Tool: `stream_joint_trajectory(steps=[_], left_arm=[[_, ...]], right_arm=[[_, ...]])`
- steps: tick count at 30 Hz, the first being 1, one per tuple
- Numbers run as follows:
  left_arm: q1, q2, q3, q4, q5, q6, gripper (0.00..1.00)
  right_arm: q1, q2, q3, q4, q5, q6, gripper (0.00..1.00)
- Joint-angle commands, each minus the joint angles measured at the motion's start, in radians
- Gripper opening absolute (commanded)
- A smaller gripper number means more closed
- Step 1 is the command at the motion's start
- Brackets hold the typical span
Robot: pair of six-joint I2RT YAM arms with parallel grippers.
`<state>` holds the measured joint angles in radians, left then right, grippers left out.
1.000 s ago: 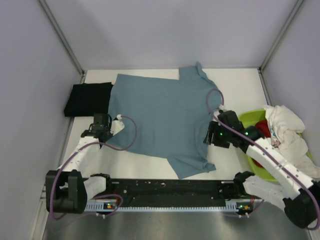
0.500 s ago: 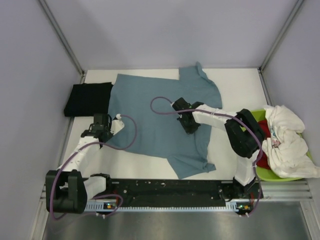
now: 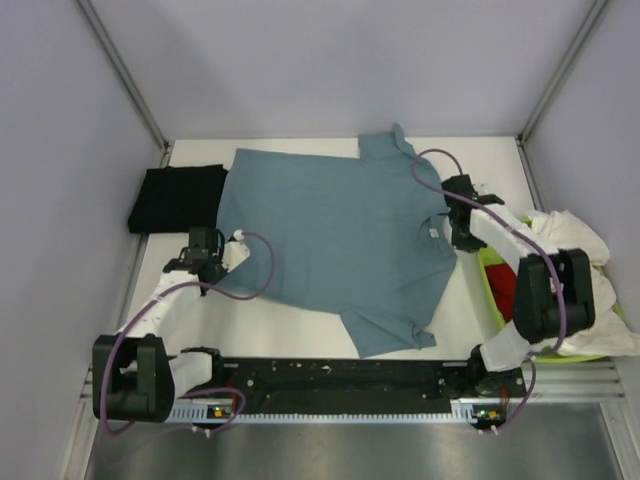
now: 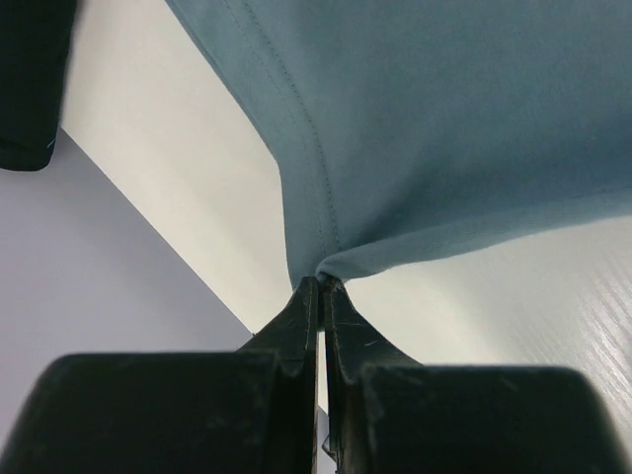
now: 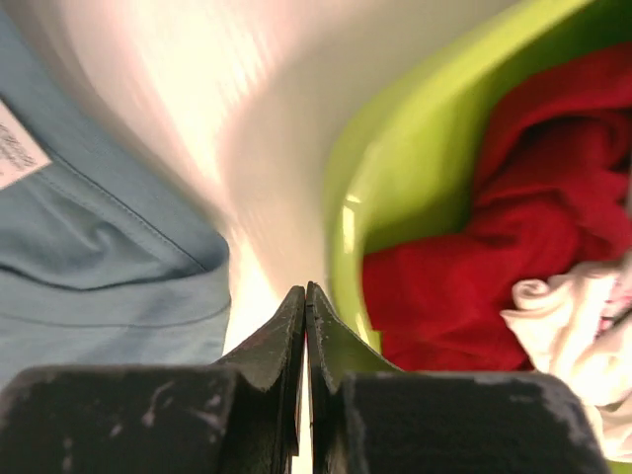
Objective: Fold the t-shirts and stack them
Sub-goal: Flatten out the tshirt, then grap the side of the flattened tshirt closest away from the robot with both arms
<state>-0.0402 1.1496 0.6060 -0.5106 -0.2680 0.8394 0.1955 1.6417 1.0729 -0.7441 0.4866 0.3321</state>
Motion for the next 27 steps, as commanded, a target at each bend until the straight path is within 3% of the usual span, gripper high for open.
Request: stream_joint_trajectory(steps=[1, 3, 4, 7, 11, 13, 14, 19, 21, 27], left_arm=[[0.005, -0.03, 0.021, -0.028, 0.035, -0.011, 0.0], [0.005, -0.03, 0.017, -0.028, 0.042, -0.016, 0.0], [0.005, -0.03, 0.017, -0.028, 0.042, -0.022, 0.0], [0.005, -0.034, 0.021, -0.028, 0.044, -0.033, 0.0], [0.005, -0.045, 0.031, -0.043, 0.059, -0.048, 0.0], [0.005, -0.05, 0.029, -0.045, 0.061, -0.052, 0.0], [0.005, -0.051, 0.028, -0.043, 0.064, -0.056, 0.0], [0.005, -0.054, 0.035, -0.049, 0.062, -0.06, 0.0], [0.005, -0.056, 0.034, -0.051, 0.07, -0.063, 0.0], [0.003, -0.077, 0.011, -0.063, 0.081, -0.069, 0.0]], right_arm=[[0.01, -0.225, 0.053, 0.026, -0.009, -0.057, 0.0], [0.056, -0.301, 0.074, 0.069, -0.173, -0.204, 0.03], [0.097, -0.333, 0.073, 0.096, -0.243, -0.264, 0.1], [0.308, -0.416, 0.038, 0.167, -0.481, -0.579, 0.3], [0.589, -0.482, -0.036, 0.071, -0.792, -1.061, 0.43], [0.616, -0.511, -0.08, 0.026, -1.024, -1.215, 0.53], [0.627, -0.52, -0.105, 0.028, -1.055, -1.21, 0.56], [0.85, -0.52, -0.252, -0.066, -0.918, -1.214, 0.62], [0.921, -0.502, -0.333, -0.055, -0.928, -1.216, 0.62], [0.975, -0.409, -0.409, 0.083, -0.734, -1.186, 0.59]])
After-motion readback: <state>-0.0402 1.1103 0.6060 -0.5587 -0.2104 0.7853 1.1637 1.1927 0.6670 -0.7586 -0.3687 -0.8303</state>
